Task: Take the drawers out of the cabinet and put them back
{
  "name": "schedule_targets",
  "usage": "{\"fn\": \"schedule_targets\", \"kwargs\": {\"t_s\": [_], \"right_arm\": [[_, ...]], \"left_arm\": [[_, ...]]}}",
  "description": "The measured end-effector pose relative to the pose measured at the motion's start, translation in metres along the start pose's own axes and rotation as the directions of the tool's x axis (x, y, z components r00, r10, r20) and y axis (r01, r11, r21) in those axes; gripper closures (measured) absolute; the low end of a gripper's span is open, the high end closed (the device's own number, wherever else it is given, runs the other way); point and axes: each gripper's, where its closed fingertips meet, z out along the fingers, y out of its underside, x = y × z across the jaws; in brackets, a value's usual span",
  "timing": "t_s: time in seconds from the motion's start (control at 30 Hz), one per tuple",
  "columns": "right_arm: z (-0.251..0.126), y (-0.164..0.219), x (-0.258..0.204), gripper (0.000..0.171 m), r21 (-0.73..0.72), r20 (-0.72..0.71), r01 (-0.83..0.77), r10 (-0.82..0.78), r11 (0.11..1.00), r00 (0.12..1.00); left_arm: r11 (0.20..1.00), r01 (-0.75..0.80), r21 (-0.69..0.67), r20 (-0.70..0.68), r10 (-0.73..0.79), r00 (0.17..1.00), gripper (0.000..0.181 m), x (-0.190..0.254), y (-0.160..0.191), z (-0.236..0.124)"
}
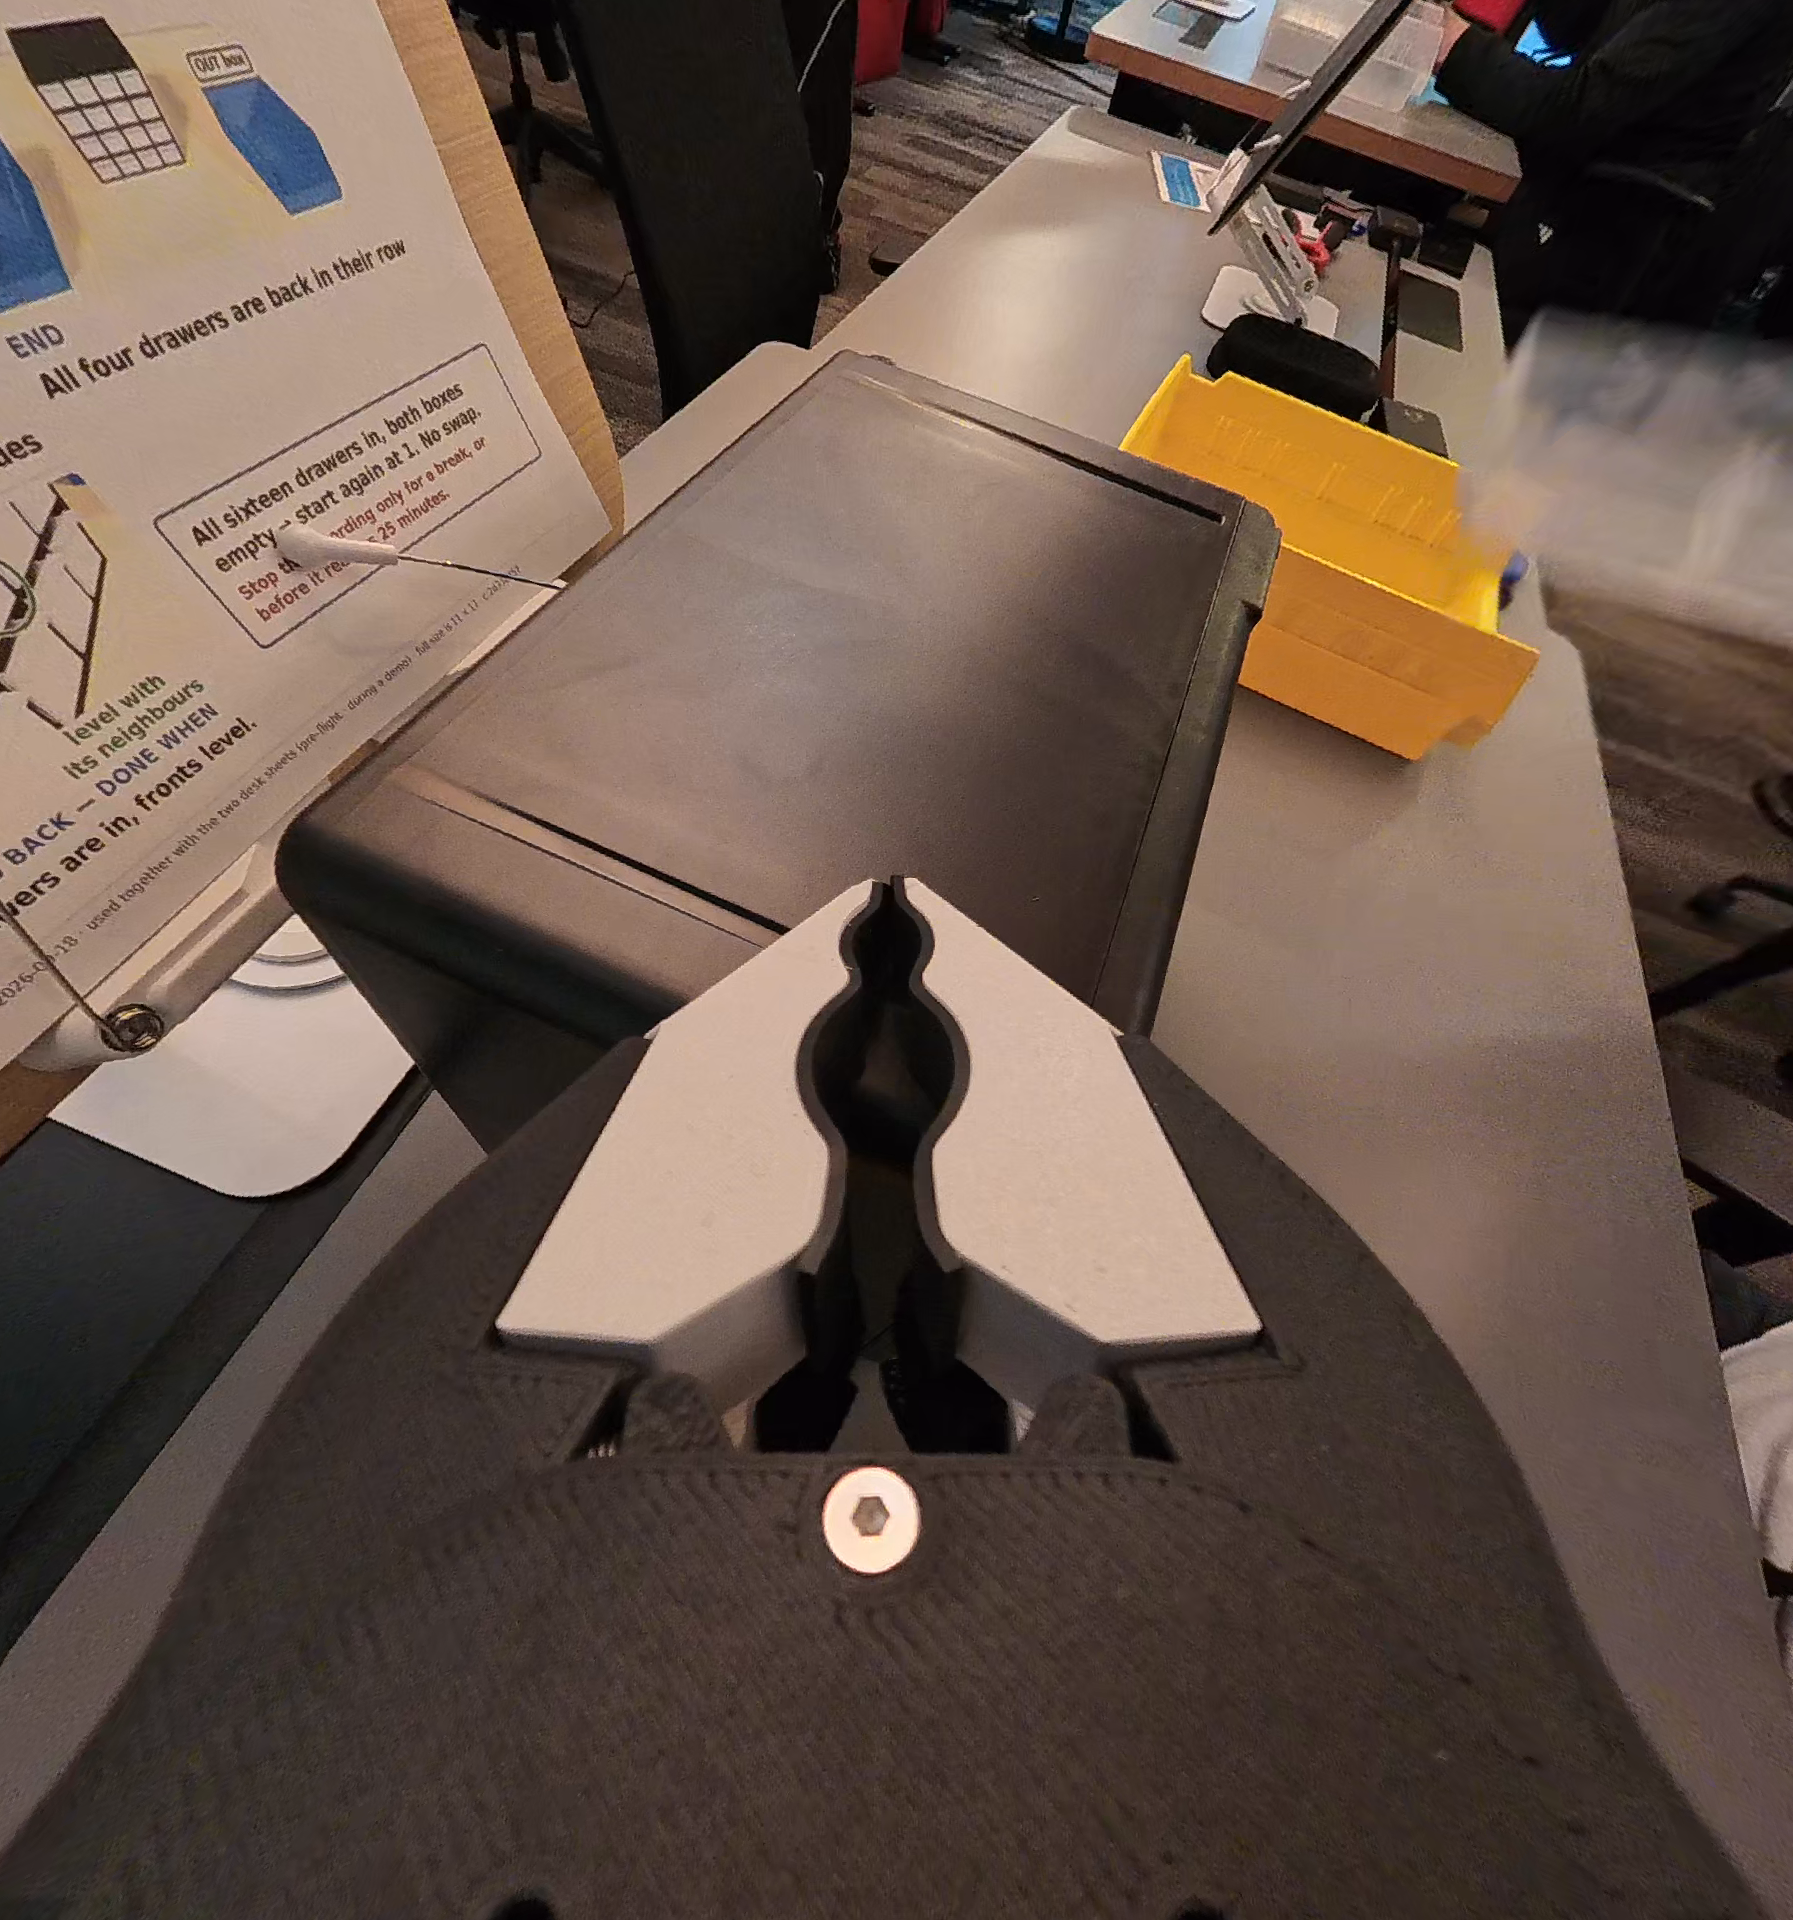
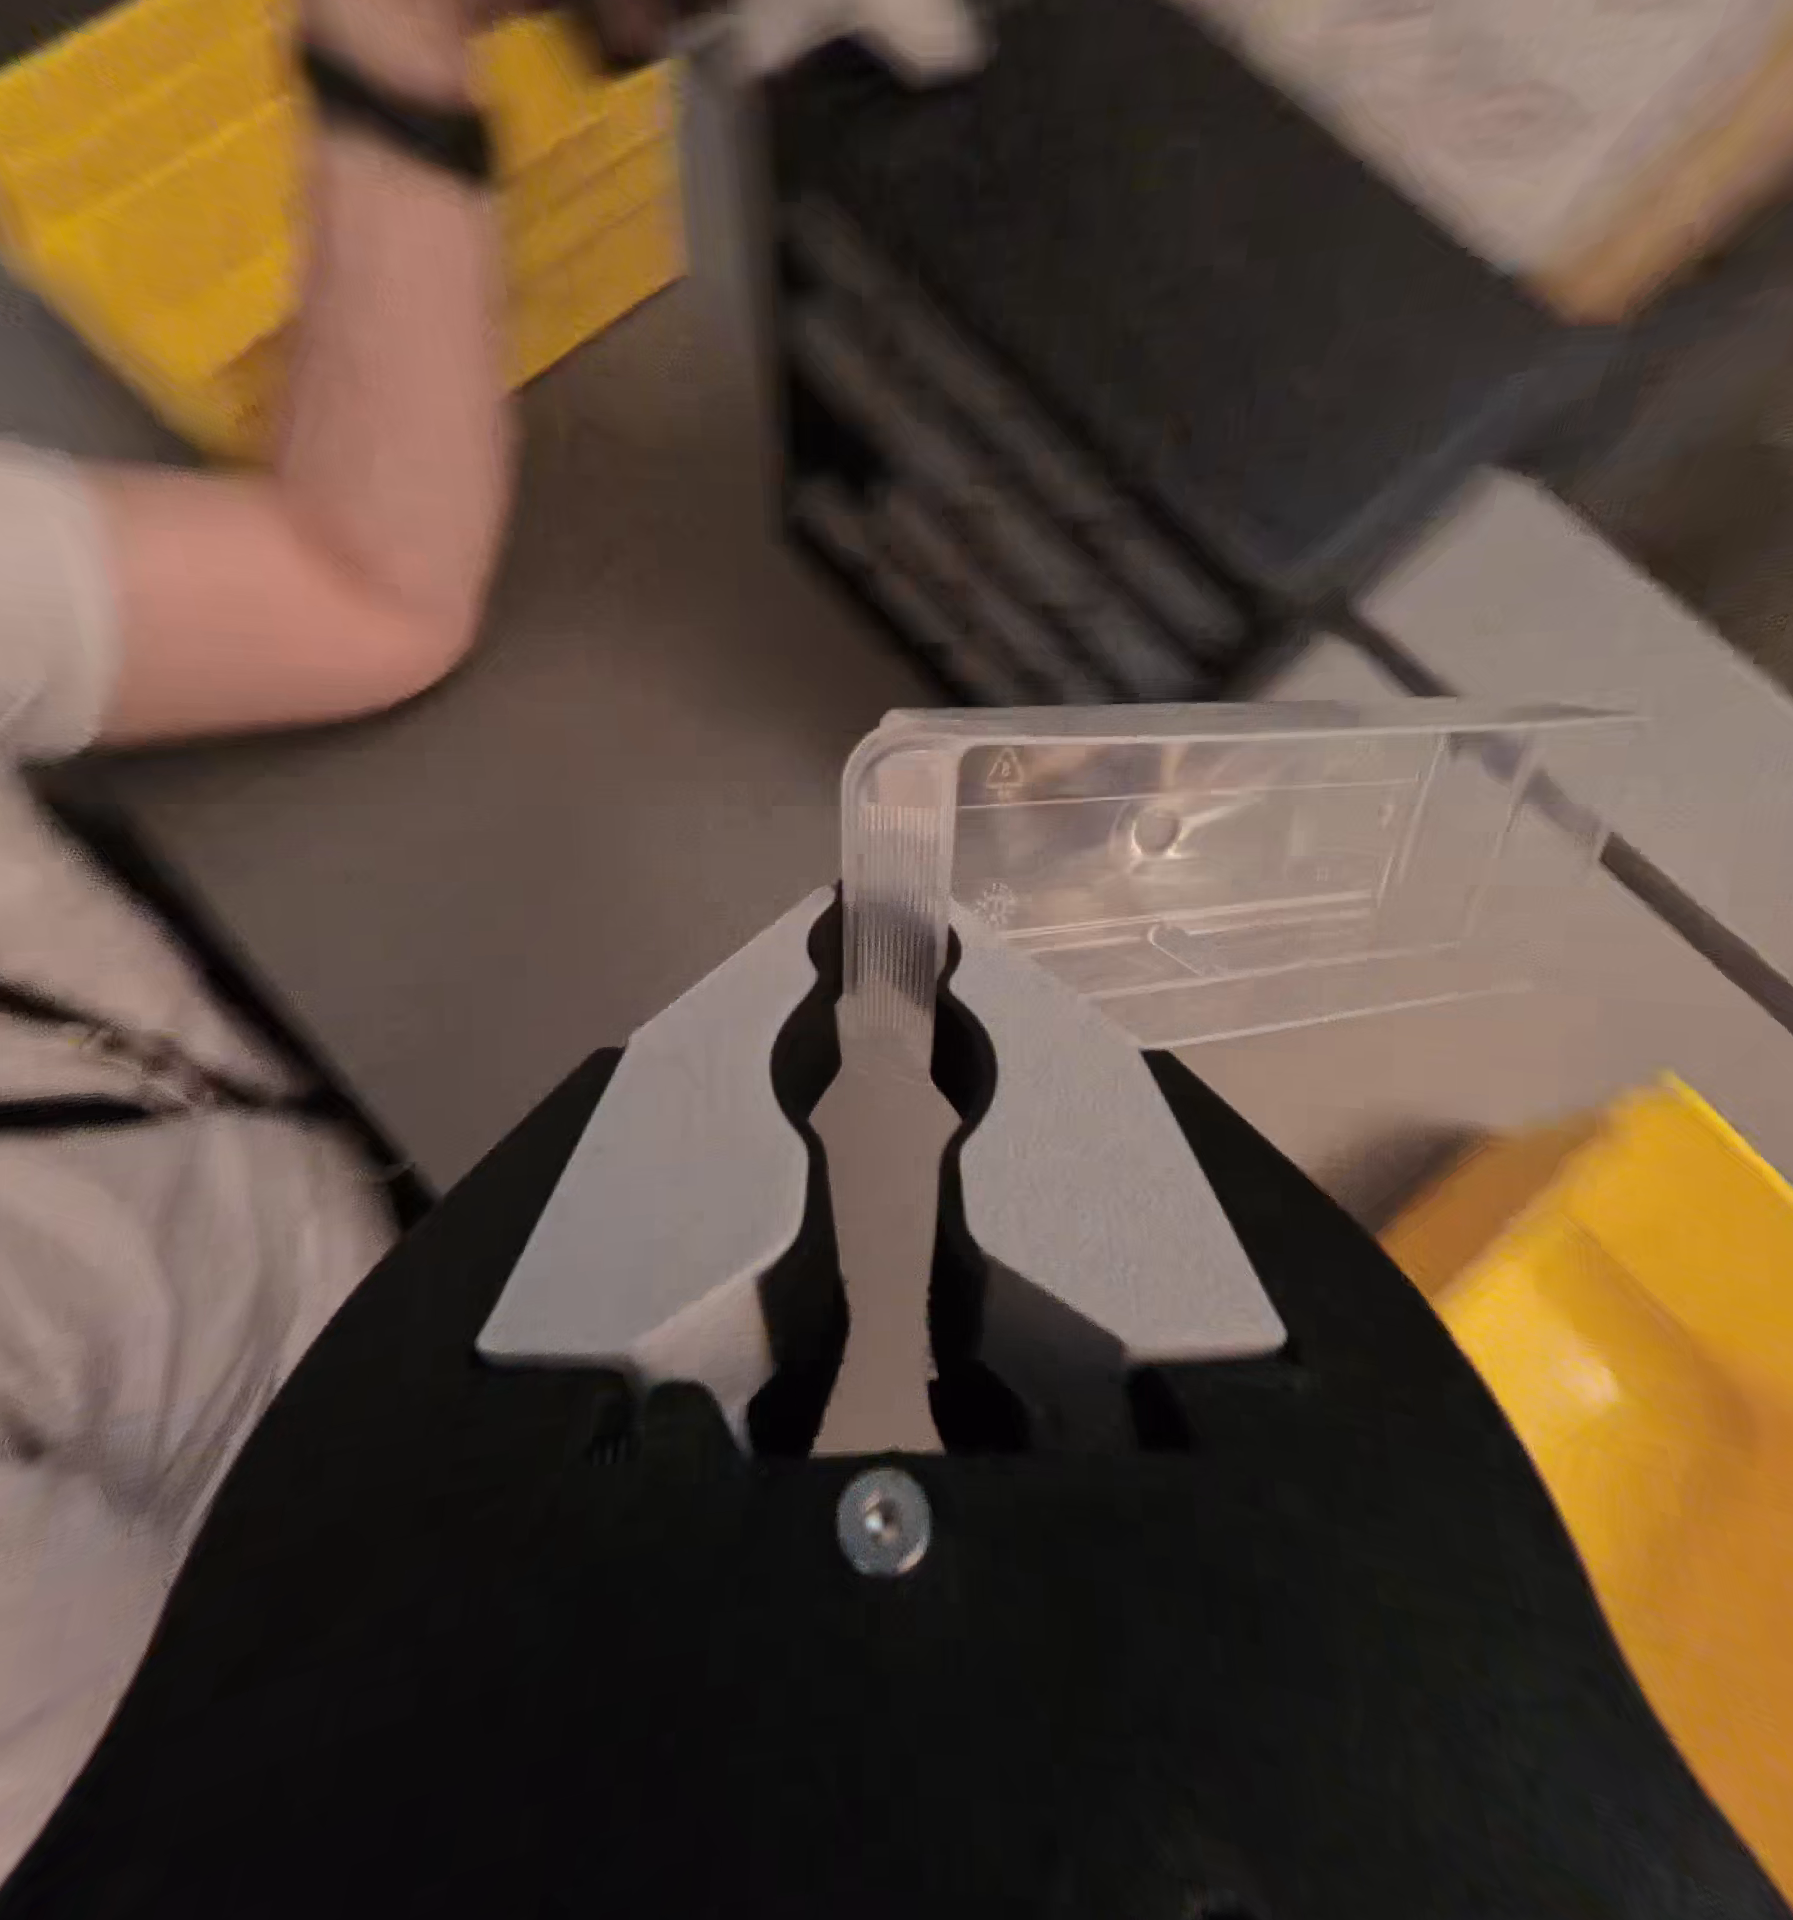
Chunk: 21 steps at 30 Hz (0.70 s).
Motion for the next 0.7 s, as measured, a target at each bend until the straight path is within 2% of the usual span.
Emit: {"fn": "schedule_targets", "kwargs": {"t_s": [0.1,0.23,0.3,0.37,0.47,0.7], "right_arm": [[-0.035,0.029,0.103,0.162,0.035,-0.167,-0.245,0.248,0.969,0.954],[-0.008,0.112,0.203,0.162,-0.037,-0.157,-0.554,0.543,0.831,0.825],[0.009,0.152,0.236,0.162,-0.060,-0.187,-0.626,0.607,0.778,0.772],[0.025,0.179,0.257,0.162,-0.064,-0.209,-0.663,0.640,0.746,0.740],[0.049,0.198,0.273,0.162,-0.077,-0.201,-0.687,0.663,0.723,0.721],[0.083,0.232,0.292,0.162,-0.220,-0.326,-0.672,0.595,0.707,0.734]], "left_arm": [[1.000,0.003,0.001,-0.002,-0.003,1.000,0.181,0.000,0.000,0.000],[1.000,0.004,0.002,-0.003,-0.004,1.000,0.181,0.000,0.000,0.000],[1.000,0.001,0.000,-0.001,-0.001,1.000,0.181,0.000,0.000,0.000],[1.000,-0.001,-0.002,0.002,0.001,1.000,0.181,0.000,0.000,0.000],[1.000,-0.004,-0.004,0.006,0.004,1.000,0.181,0.000,0.000,0.000],[1.000,-0.004,-0.010,0.017,0.004,1.000,0.181,0.000,0.000,0.000]]}}
